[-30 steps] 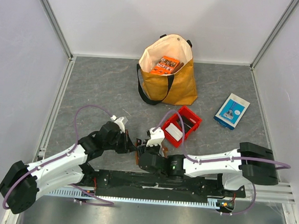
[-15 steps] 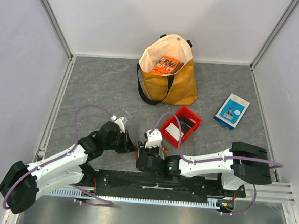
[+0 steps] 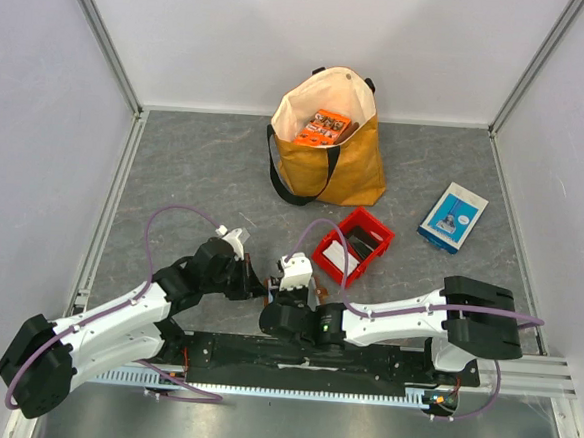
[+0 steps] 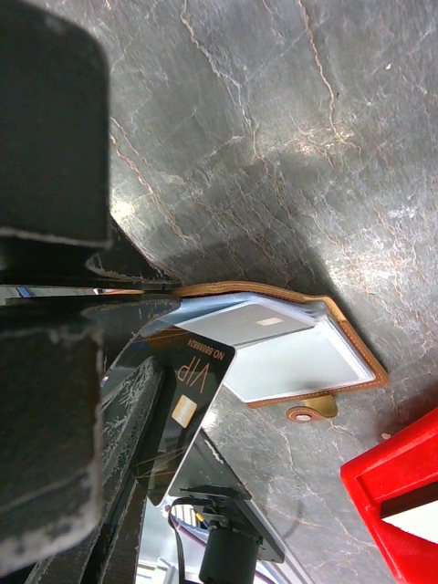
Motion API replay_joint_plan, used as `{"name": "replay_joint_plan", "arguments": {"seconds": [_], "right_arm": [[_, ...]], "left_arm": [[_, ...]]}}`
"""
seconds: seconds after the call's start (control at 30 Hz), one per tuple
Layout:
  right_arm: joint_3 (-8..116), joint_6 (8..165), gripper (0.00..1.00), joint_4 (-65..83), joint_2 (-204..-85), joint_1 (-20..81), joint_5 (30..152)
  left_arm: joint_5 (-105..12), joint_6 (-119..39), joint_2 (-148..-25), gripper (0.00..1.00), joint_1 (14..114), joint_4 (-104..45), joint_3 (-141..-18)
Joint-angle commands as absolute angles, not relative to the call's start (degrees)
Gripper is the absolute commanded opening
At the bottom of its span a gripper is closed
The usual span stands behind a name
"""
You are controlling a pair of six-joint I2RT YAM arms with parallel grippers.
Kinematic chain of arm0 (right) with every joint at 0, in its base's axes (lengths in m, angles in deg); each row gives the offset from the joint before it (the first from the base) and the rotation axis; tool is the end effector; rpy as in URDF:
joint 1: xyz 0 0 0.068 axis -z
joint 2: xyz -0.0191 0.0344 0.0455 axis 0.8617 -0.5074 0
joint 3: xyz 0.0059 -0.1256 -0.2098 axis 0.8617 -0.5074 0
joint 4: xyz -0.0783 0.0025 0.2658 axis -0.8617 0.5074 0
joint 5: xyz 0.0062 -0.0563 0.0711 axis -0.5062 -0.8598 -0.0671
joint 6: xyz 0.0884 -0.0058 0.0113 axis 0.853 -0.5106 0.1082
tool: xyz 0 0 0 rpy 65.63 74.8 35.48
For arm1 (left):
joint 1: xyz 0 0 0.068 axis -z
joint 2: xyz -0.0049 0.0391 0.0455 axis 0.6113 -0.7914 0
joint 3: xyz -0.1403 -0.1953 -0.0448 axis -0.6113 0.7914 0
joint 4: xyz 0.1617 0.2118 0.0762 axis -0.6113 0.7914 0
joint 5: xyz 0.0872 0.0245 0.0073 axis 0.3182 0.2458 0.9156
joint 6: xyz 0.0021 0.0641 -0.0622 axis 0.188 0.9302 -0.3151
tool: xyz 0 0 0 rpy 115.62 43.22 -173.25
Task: Put the credit cards into the card holder
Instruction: Insert the credit card into the card holder.
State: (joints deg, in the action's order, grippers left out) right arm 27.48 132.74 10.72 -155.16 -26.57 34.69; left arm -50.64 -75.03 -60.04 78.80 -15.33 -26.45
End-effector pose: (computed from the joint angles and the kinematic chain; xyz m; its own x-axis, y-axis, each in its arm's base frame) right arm 0.0841 0.3455 0.1269 -0.5200 0.0400 -0.8532 -0.3347 0.9095 0.2466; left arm 0.1663 -0.1676 0.1103 -0.8990 -0.1559 -0.4094 0.1591 0.7546 -0.6367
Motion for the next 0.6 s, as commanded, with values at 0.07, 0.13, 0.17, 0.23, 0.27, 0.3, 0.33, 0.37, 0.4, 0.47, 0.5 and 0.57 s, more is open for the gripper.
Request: {"name": "replay_joint_plan", "arguments": {"seconds": [0.07, 0.13, 0.17, 0.23, 0.27, 0.3, 0.33, 0.37, 0.4, 0.47, 0.5, 0.57], "right_arm": [[30.96, 133.76, 0.00, 18.20, -154.59, -26.45, 29.20], [30.96, 133.85, 0.00, 19.52, -154.15, -26.45, 28.49], [30.96, 133.93, 0.00, 20.14, -153.80, -26.45, 28.23], [30.78, 134.28, 0.00, 21.55, -153.01, -26.45, 27.44], [30.61, 134.37, 0.00, 22.16, -152.57, -26.45, 27.17], [30.35, 134.37, 0.00, 22.60, -152.13, -26.36, 26.91], [30.08, 134.72, 0.00, 23.13, -151.60, -26.27, 26.73], [29.82, 134.99, 0.00, 23.74, -151.07, -26.18, 26.73], [29.29, 135.25, 0.00, 24.01, -150.29, -26.09, 26.73], [27.98, 135.78, 0.00, 24.45, -148.35, -25.74, 27.17], [27.27, 135.78, 0.00, 24.28, -147.73, -25.39, 27.78], [26.04, 136.04, 0.00, 24.37, -146.68, -24.34, 29.01]], "left_arm": [[-50.36, -75.05, -60.13, 0.02, 78.90, -15.43, -27.19], [-49.93, -74.78, -60.04, 0.02, 78.99, -14.81, -27.28], [-49.75, -74.69, -59.96, 0.02, 78.90, -14.55, -27.19], [-49.31, -74.60, -59.78, 0.02, 78.99, -14.29, -27.11], [-49.31, -74.60, -59.69, 0.02, 78.90, -14.11, -27.11], [-49.22, -74.60, -59.61, 0.02, 78.90, -14.02, -27.02], [-49.05, -74.69, -59.69, 0.02, 78.90, -14.02, -27.02], [-49.04, -74.61, -59.69, 0.02, 78.90, -14.02, -27.02], [-48.96, -74.43, -59.87, 0.02, 78.90, -13.93, -27.02], [-48.78, -74.34, -60.04, 0.02, 78.99, -13.93, -26.93], [-48.69, -74.25, -60.13, 0.02, 78.90, -13.93, -26.93], [-48.69, -74.08, -60.48, 0.02, 78.90, -13.85, -26.84]]}}
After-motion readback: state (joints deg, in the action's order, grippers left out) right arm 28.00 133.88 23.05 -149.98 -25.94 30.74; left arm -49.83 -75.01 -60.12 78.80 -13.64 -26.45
